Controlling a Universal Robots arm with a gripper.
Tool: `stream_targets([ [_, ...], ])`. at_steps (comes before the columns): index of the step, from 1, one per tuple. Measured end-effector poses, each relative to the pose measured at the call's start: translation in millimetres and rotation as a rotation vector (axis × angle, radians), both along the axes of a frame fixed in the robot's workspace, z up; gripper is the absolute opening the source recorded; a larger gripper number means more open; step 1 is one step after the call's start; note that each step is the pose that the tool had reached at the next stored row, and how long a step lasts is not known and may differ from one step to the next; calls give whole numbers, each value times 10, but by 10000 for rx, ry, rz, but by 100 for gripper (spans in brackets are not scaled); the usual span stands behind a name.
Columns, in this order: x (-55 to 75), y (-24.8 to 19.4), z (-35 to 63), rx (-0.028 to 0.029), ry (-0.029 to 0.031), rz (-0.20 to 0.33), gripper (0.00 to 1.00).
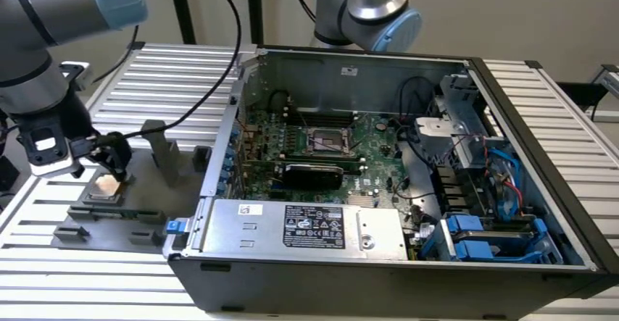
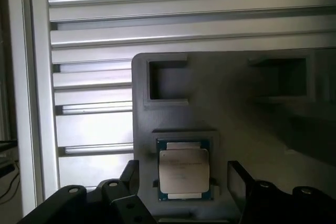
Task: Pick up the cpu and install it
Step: 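Pick up the cpu and move it towards the insertion slot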
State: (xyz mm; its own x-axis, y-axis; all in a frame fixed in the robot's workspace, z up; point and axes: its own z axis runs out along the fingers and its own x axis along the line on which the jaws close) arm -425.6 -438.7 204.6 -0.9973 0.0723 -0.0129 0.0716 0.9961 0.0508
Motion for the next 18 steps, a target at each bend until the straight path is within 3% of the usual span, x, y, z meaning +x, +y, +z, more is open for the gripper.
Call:
stream_targets([
  [8,1,-8,-140,-17,0,-7,77],
  [18,11,-7,-186,-60,1,-9,77],
])
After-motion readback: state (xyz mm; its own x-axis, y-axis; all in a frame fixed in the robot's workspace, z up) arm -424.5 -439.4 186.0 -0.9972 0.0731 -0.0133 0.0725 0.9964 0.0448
